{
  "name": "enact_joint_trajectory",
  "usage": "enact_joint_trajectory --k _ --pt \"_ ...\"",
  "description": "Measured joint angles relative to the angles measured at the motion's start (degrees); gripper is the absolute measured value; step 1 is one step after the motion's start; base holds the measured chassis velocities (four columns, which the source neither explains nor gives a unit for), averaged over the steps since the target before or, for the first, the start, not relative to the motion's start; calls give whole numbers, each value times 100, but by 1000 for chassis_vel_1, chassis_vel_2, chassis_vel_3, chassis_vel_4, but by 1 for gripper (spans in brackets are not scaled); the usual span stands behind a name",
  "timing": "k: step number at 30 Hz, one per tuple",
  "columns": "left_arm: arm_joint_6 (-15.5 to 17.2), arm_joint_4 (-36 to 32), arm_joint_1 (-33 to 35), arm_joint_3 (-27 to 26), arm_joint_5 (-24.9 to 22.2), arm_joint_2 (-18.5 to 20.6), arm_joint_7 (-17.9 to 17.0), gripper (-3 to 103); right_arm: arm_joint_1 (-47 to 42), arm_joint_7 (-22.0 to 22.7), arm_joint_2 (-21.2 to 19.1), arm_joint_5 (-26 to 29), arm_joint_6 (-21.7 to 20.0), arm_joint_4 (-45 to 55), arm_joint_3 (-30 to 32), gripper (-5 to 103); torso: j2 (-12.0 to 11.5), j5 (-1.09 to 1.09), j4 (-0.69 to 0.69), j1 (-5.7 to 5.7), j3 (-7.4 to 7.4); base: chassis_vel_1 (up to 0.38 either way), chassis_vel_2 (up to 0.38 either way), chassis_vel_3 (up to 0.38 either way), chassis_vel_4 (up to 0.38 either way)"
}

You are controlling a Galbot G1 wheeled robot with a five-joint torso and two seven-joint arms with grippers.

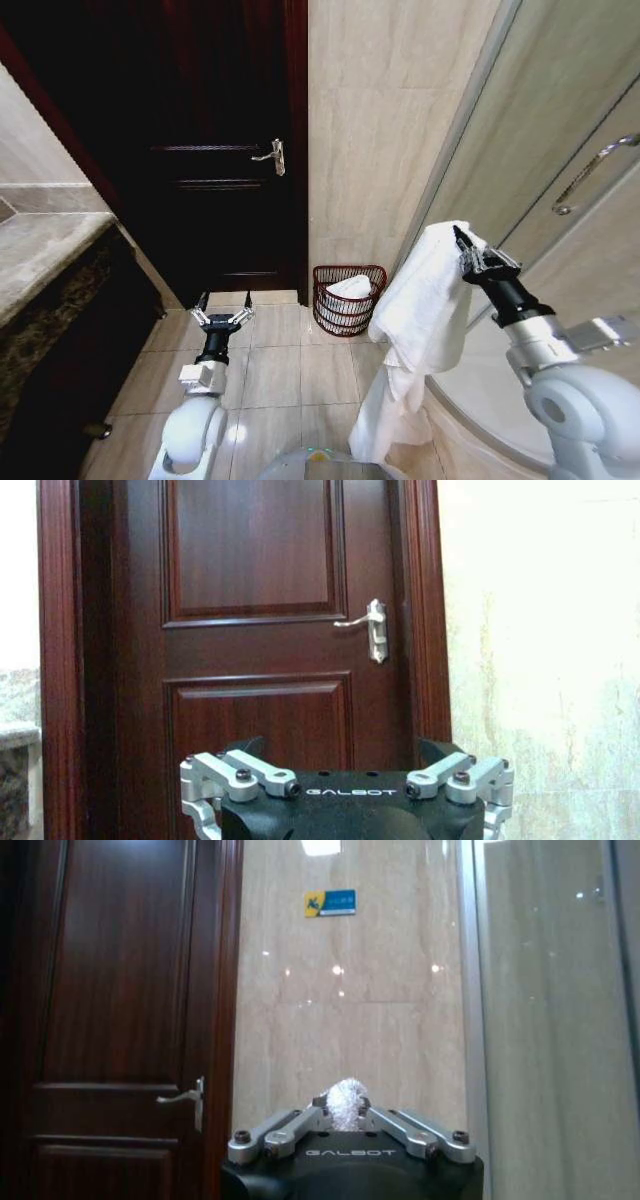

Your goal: Discard the used towel into the hamper.

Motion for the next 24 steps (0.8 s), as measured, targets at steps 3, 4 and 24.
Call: enact_joint_trajectory --k 3,4,24 --pt "22 10 9 23 12 -20 14 100 146 1 -31 31 -82 0 -51 6 76 0 0 34 41 0 0 0 0" --pt "24 18 24 30 17 -19 22 100 221 9 -65 53 -129 0 -68 6 109 0 1 47 60 0 0 0 0" --pt "-358 335 -16 113 -26 30 76 100 400 -287 -23 -318 126 -267 -250 6 474 0 0 206 269 0 0 0 0"
